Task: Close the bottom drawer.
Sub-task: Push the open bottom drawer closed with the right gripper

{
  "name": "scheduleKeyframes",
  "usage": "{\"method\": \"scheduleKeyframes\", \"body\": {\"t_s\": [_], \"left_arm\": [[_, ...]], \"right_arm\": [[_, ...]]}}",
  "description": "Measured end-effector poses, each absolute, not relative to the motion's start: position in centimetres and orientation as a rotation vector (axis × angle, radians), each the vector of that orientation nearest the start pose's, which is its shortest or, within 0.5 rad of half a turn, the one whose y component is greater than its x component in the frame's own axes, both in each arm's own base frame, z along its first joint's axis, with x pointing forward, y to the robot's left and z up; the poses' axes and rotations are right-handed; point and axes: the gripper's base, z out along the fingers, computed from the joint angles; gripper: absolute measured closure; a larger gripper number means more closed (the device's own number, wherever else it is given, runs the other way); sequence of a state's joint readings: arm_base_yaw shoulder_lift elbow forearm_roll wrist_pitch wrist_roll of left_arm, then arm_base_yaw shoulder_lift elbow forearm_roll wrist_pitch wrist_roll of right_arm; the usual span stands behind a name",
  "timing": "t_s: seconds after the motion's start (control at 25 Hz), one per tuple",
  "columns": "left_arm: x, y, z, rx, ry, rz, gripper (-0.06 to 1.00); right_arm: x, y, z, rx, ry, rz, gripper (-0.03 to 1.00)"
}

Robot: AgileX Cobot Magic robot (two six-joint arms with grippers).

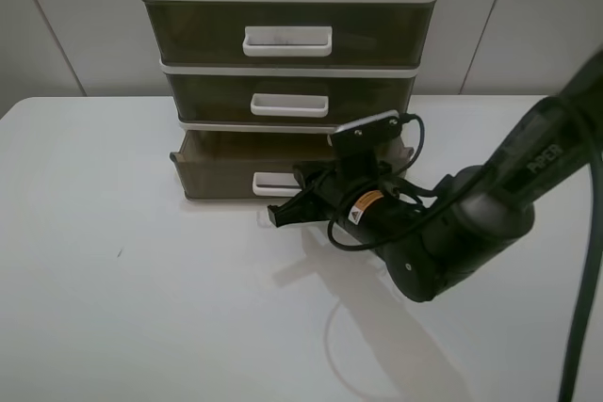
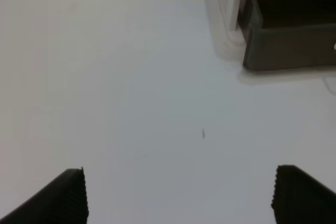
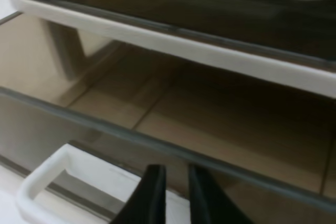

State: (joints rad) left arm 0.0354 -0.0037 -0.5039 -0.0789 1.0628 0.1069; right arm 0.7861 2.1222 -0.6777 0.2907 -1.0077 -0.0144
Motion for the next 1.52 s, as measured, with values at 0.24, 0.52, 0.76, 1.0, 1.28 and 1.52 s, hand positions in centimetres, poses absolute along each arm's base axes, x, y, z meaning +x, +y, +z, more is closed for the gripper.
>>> {"method": "scheduleKeyframes", "body": {"t_s": [0.24, 0.52, 0.76, 1.0, 1.28, 1.52], "left_arm": [[-0.6, -0.6, 27.8, 0.077, 2.035, -0.005, 0.23], [-0.6, -0.6, 27.8, 0.077, 2.035, -0.005, 0.23], [-0.6, -0.6, 27.8, 0.077, 2.035, -0.005, 0.23], [-0.6, -0.6, 27.8, 0.077, 2.035, -0.005, 0.23], [-0.6, -0.6, 27.8, 0.077, 2.035, -0.005, 0.23], [-0.6, -0.6, 27.8, 0.077, 2.035, -0.005, 0.23]], "right_arm": [[26.5, 23.4, 6.5, -0.385, 1.91, 0.419, 0.95], [26.8, 24.7, 6.3, -0.347, 1.896, 0.433, 0.95], [27.6, 25.4, 6.0, -0.303, 1.883, 0.431, 0.95], [28.5, 25.9, 5.8, -0.244, 1.882, 0.424, 0.95], [28.8, 26.0, 5.9, -0.212, 1.886, 0.42, 0.95], [28.8, 26.0, 5.9, -0.209, 1.886, 0.418, 0.95]]}}
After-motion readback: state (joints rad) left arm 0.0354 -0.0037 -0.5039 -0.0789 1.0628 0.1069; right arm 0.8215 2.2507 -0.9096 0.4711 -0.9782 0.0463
